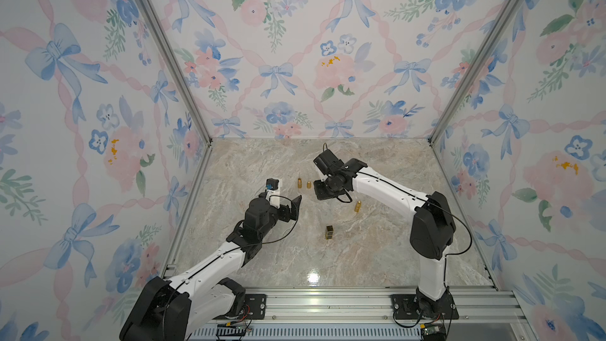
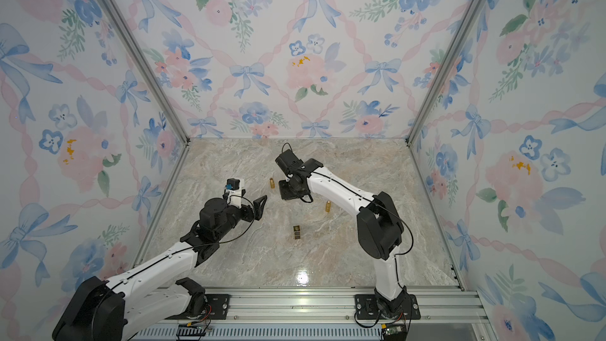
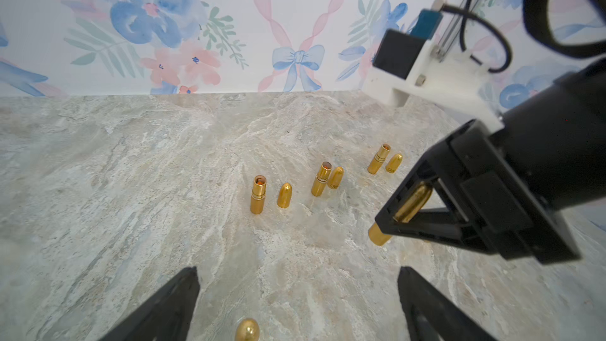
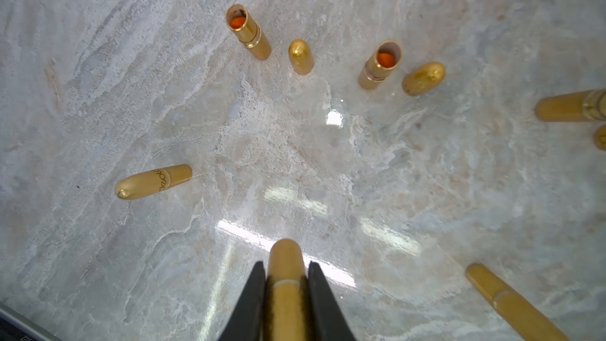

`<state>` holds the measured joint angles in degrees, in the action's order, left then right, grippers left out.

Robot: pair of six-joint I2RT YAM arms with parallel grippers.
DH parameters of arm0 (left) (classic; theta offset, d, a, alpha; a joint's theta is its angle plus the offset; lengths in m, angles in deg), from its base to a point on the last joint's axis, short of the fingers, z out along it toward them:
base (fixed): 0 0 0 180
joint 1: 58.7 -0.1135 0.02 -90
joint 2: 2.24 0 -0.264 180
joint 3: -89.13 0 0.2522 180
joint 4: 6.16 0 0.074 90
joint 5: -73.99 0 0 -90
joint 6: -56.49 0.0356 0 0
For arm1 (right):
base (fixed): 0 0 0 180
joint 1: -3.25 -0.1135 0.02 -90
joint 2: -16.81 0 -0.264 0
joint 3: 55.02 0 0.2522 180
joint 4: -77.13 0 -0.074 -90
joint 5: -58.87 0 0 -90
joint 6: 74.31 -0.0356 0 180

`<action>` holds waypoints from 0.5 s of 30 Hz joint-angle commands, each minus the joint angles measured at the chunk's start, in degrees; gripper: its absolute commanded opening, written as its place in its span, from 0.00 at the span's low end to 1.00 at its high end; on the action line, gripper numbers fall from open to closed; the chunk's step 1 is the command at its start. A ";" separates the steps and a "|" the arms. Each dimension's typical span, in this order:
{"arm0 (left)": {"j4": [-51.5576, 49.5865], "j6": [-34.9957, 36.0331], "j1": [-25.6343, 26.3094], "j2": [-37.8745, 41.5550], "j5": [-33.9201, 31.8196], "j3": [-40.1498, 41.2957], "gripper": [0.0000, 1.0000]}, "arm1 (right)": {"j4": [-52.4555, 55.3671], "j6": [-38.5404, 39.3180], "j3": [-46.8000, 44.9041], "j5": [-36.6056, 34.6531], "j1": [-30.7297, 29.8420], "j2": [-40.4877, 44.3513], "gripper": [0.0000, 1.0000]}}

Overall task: Open the lipstick cap
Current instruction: Pick up the lipstick at the center of the board.

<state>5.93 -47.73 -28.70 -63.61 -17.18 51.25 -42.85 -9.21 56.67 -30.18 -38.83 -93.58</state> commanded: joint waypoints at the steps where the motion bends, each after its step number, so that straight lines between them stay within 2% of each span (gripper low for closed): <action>1: 2.02 5.49 2.60 -2.41 3.70 -2.12 0.97 | 1.76 2.49 -3.11 5.86 2.42 5.05 0.22; 6: 4.07 9.78 5.40 -6.46 11.49 -4.10 0.92 | 5.74 6.34 -5.65 12.13 5.69 11.51 0.23; 11: 6.29 11.80 6.97 -10.79 19.33 -6.63 0.82 | 8.16 7.98 -7.80 19.24 8.18 16.71 0.23; 15: 7.43 13.24 9.21 -14.01 22.11 -9.13 0.73 | 10.30 9.08 -8.00 21.99 8.51 18.13 0.23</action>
<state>10.67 -37.02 -20.62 -76.11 -0.02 44.39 -35.86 -2.22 49.61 -12.89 -30.53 -77.07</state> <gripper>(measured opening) 0.739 0.233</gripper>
